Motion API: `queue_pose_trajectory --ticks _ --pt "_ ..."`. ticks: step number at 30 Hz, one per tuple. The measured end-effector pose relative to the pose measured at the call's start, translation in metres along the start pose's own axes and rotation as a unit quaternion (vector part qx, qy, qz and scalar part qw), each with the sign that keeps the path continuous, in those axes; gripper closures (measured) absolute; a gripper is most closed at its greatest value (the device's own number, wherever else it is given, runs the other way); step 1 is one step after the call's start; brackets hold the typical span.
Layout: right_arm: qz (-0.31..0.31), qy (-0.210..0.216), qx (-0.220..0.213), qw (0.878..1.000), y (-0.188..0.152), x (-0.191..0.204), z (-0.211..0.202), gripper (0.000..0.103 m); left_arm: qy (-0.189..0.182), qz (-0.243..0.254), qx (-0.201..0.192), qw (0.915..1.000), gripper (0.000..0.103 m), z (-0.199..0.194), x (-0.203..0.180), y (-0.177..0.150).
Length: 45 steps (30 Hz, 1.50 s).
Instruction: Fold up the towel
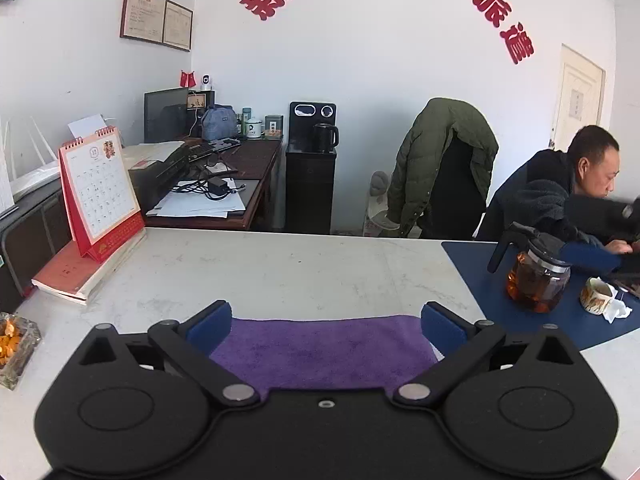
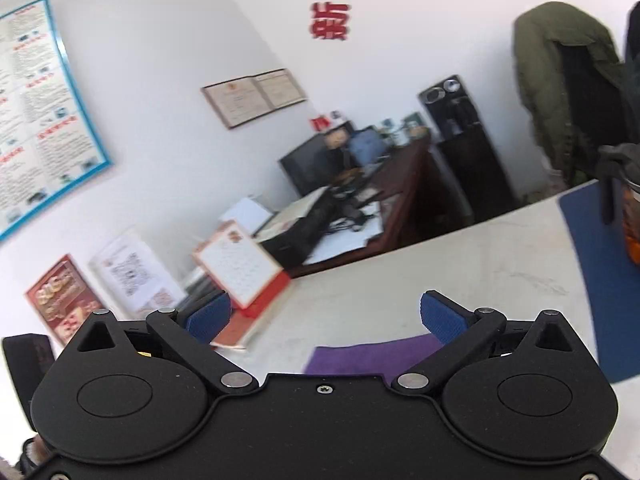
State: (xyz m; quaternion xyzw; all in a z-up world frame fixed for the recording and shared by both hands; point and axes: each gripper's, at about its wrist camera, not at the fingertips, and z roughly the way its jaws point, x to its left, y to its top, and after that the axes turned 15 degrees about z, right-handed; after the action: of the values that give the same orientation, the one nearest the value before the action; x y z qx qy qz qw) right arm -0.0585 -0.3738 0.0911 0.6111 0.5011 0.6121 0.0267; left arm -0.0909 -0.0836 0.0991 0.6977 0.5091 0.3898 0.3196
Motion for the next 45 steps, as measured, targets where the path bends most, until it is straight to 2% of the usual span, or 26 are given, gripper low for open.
queue_pose_trajectory --ticks 3,5,7,8,9,10,11,13,14,15,16,17,18,19,21,23,24,27,31,32,36,45 --pt "-0.083 0.008 -0.101 0.991 0.000 0.033 -0.036 0.000 0.039 -0.001 -0.007 0.9992 0.001 -0.008 -0.005 0.006" --pt "-0.069 0.076 -0.135 0.986 -0.001 0.034 -0.053 0.000 0.043 0.005 -0.009 0.9990 0.001 -0.010 -0.006 0.009" --pt "-0.008 0.125 -0.044 0.991 0.009 0.022 -0.034 0.000 0.047 0.014 -0.007 0.9988 0.001 -0.011 -0.008 0.013" --pt "0.014 0.133 0.015 0.991 0.014 0.016 -0.020 0.000 0.049 0.019 -0.005 0.9986 0.001 -0.012 -0.008 0.014" --pt "0.025 0.123 0.038 0.991 0.016 0.013 -0.013 0.000 0.051 0.028 -0.003 0.9983 0.001 -0.013 -0.009 0.016" --pt "0.018 0.100 0.015 0.995 0.016 0.015 -0.017 0.000 0.054 0.036 -0.001 0.9979 0.001 -0.014 -0.010 0.017" --pt "-0.028 0.087 -0.055 0.994 0.012 0.023 -0.033 0.000 0.056 0.041 0.000 0.9976 0.001 -0.014 -0.011 0.018" --pt "-0.062 0.079 -0.150 0.984 0.006 0.027 -0.047 0.000 0.057 0.033 0.002 0.9978 0.001 -0.012 -0.011 0.017" --pt "-0.029 0.073 -0.190 0.979 0.006 0.019 -0.045 0.000 0.054 0.026 0.006 0.9982 0.001 -0.010 -0.010 0.018" --pt "0.000 0.070 -0.192 0.979 0.007 0.014 -0.042 0.000 0.051 0.023 0.009 0.9984 0.001 -0.008 -0.010 0.018" --pt "0.052 0.063 -0.152 0.985 0.011 0.004 -0.028 0.000 0.051 0.022 0.014 0.9983 0.001 -0.006 -0.010 0.019" --pt "0.102 0.053 -0.081 0.990 0.018 -0.008 -0.009 0.000 0.056 0.021 0.020 0.9980 0.001 -0.004 -0.010 0.019" --pt "0.127 0.049 -0.046 0.990 0.020 -0.015 0.000 0.000 0.067 0.020 0.029 0.9971 0.001 0.000 -0.011 0.019" --pt "0.136 0.045 -0.047 0.989 0.016 -0.020 0.003 0.000 0.075 0.019 0.036 0.9963 0.001 0.003 -0.011 0.019" --pt "0.079 0.007 -0.100 0.992 0.002 -0.018 0.002 0.000 0.071 0.014 0.063 0.9953 0.001 0.011 -0.009 0.016" --pt "-0.008 -0.056 -0.112 0.992 -0.013 -0.012 0.014 0.000 0.064 0.006 0.094 0.9935 0.001 0.021 -0.006 0.012" --pt "-0.034 -0.082 -0.092 0.992 -0.019 -0.010 0.024 0.000 0.059 -0.006 0.104 0.9928 0.001 0.024 -0.003 0.010" --pt "-0.046 -0.107 -0.043 0.992 -0.030 -0.012 0.048 0.000 0.039 -0.034 0.128 0.9904 0.001 0.033 0.007 0.004" --pt "-0.060 -0.154 -0.012 0.986 -0.041 -0.007 0.071 0.000 0.044 -0.027 0.159 0.9860 0.001 0.047 0.014 -0.001" --pt "-0.067 -0.166 -0.001 0.984 -0.046 0.006 0.081 0.000 0.043 -0.027 0.166 0.9848 0.001 0.050 0.016 -0.002" --pt "-0.063 -0.191 0.032 0.979 -0.060 0.011 0.090 0.000 0.027 -0.039 0.191 0.9804 0.001 0.061 0.026 -0.010" --pt "-0.063 -0.217 0.050 0.973 -0.079 0.012 0.096 0.000 0.024 -0.032 0.203 0.9784 0.001 0.074 0.040 -0.019"
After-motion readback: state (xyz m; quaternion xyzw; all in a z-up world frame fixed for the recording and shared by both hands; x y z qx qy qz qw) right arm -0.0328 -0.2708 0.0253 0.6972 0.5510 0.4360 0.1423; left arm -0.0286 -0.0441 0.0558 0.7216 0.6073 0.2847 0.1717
